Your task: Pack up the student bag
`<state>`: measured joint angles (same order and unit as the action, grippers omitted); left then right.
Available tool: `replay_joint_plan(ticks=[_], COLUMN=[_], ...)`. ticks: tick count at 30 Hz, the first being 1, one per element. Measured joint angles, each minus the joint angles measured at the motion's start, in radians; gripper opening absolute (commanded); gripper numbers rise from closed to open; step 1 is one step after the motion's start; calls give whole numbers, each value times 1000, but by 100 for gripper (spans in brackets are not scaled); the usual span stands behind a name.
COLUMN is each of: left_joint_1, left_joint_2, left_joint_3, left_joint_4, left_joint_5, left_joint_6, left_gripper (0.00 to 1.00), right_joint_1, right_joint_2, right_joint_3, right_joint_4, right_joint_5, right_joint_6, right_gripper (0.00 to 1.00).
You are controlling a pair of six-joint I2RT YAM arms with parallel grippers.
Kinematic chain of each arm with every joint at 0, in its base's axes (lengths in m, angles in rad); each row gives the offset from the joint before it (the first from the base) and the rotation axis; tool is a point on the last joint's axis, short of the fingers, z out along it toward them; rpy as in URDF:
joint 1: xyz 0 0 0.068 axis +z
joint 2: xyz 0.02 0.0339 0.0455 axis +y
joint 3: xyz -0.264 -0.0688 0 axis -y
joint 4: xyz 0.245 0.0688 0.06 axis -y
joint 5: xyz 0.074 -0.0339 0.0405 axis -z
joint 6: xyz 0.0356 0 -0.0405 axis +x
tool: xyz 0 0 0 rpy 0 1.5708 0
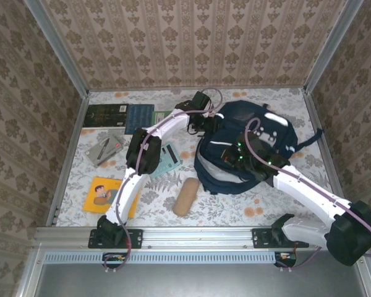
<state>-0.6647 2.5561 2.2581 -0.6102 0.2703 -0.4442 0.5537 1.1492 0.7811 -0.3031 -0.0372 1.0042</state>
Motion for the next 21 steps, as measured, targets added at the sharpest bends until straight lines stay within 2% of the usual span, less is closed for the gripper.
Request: replay_joint_plan(ticks=[4,9,10,15,21], left_joint_1=[-3,8,15,60,129], left_joint_2=[58,32,8,-216,-537], left_joint_3=[118,112,85,-135,-375], left_joint_4=[5,8,10,35,100], left_joint_5=[29,52,55,66,67], left_joint_6=[14,22,23,26,26], left_gripper=[56,58,59,63,67], right_joint_1=[32,10,0,-25,-20], right_joint_2=[74,151,168,286,387], right_joint_3=[30,87,100,195,229], right_joint_4=[35,50,54,23,-82], right_joint_5=[1,14,14,3,-17], right_joint_6=[2,-19,-32,-151,-320], right_gripper=[0,0,3,19,21])
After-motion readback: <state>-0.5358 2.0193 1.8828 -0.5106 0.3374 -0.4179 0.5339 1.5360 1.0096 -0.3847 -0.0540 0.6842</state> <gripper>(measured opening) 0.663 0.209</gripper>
